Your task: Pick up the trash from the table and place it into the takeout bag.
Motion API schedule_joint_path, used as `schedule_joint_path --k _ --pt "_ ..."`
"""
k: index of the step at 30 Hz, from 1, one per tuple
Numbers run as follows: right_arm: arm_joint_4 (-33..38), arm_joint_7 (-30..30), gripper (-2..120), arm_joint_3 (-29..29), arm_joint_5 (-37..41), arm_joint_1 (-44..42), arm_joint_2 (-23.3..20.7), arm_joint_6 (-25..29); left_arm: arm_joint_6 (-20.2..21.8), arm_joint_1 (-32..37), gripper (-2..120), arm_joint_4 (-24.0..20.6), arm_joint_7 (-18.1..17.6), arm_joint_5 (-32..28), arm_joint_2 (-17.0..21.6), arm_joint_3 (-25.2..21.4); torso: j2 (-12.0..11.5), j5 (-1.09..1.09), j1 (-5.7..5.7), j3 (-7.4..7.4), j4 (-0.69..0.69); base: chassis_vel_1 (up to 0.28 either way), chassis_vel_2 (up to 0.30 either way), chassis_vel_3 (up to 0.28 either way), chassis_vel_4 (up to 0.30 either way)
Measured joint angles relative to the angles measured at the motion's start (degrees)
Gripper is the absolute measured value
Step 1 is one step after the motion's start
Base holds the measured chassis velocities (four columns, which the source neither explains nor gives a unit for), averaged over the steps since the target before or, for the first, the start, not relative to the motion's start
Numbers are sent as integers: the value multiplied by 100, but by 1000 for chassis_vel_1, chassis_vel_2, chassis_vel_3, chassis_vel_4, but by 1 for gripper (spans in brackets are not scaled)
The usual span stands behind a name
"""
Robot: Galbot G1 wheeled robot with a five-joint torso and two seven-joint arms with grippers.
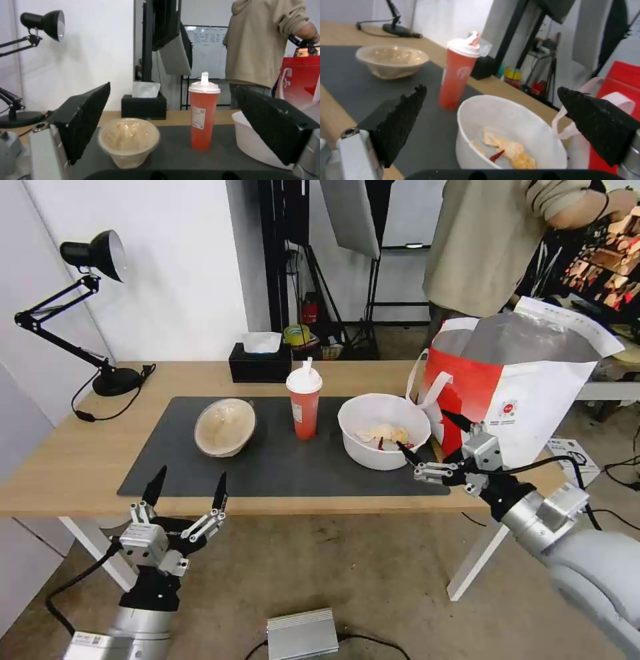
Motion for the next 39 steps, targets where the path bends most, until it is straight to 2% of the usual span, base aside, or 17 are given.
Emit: schedule_joint_path --k 11,15,18,27,34,39 --pt "-179 -518 100 -403 339 568 -402 -490 -5 -87 100 116 7 -9 -3 23 0 -1 0 0 1 0 0 0 0" --pt "-293 -632 100 -832 458 977 -433 -649 -6 -117 100 143 10 -13 -3 26 0 0 0 0 0 0 0 0 0" --pt "-517 -734 100 -1433 503 1581 -415 -729 -23 -138 100 203 16 -15 -6 26 0 0 0 0 0 0 0 0 0" --pt "-868 -871 100 -2209 597 2500 -410 -882 -60 -213 100 323 93 -19 -43 44 0 -1 0 0 0 0 0 0 0" --pt "-1261 -918 100 -3036 642 3379 -360 -993 -85 -276 100 429 140 -36 -64 51 0 -1 0 0 1 0 0 0 0" --pt "-1414 -927 100 -3275 713 3646 -392 -1012 -85 -320 100 467 133 -40 -73 54 0 0 0 0 1 0 0 0 0"
